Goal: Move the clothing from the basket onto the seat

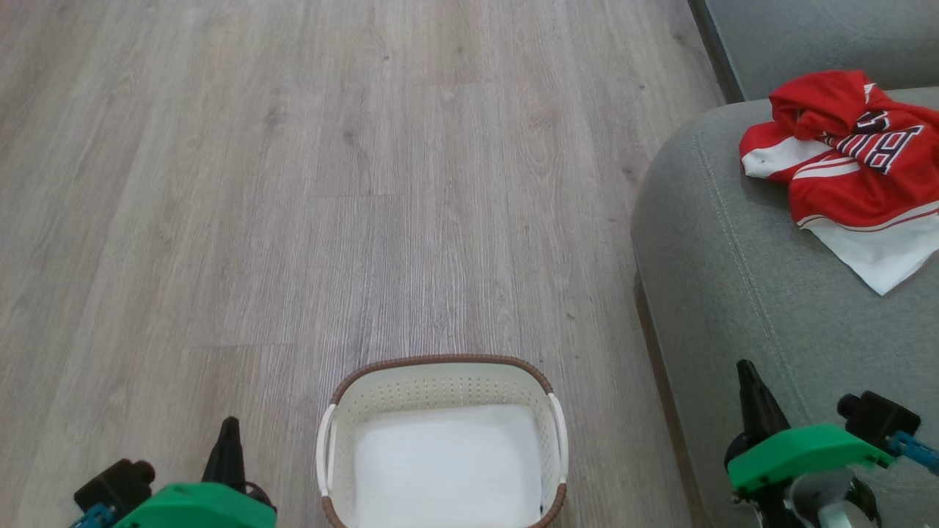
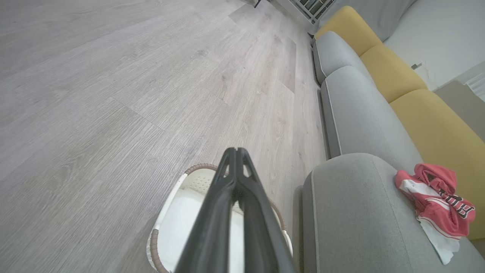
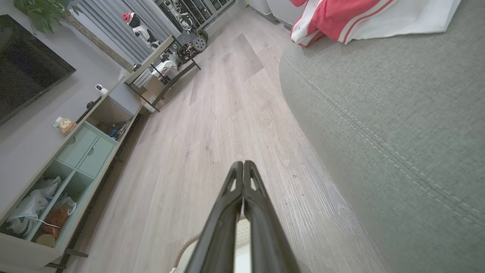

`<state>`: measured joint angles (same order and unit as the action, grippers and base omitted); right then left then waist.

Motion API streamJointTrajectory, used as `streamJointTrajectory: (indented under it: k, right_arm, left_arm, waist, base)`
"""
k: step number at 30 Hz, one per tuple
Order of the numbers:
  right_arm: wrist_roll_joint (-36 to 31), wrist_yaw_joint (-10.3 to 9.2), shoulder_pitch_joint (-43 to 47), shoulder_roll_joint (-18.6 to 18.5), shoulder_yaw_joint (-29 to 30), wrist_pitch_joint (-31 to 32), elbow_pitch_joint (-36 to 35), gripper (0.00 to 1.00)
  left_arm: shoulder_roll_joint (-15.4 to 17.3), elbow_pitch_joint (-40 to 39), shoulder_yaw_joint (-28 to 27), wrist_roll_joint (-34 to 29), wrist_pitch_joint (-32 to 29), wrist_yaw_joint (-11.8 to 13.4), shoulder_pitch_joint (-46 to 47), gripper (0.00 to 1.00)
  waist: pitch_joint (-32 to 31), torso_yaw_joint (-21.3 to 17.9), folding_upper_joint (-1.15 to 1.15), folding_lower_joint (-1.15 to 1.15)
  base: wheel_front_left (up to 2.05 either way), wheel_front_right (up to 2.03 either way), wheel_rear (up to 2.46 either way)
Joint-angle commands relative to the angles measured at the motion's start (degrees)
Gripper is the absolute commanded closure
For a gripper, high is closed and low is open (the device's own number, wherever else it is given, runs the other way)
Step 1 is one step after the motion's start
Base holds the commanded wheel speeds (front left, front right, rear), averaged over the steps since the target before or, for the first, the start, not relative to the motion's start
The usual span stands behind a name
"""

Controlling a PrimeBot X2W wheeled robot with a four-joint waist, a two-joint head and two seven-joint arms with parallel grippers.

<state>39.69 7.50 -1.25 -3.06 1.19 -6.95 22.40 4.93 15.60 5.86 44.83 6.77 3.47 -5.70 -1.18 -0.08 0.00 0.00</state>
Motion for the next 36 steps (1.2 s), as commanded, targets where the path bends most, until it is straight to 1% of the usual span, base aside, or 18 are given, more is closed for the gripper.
streamJointTrajectory:
  k: [1, 36]
  right_arm:
    - [2.05, 0.00, -3.20, -0.01, 0.01, 0.48, -2.34, 1.00]
    - [24.08, 0.00, -3.96, 0.07, 2.33, 6.14, -4.97, 1.00]
  left_arm:
    - [0.15, -1.62, -1.78, 1.75, -0.46, -0.68, 3.34, 1.00]
    - [-0.81, -1.58, -6.44, 21.64, -6.07, -5.17, 7.08, 1.00]
  waist:
    - [0.03, 0.00, 0.00, 0.00]
    - [0.61, 0.04, 0.00, 0.00]
  base:
    - [0.00, 0.00, 0.00]
    - [0.00, 0.00, 0.00]
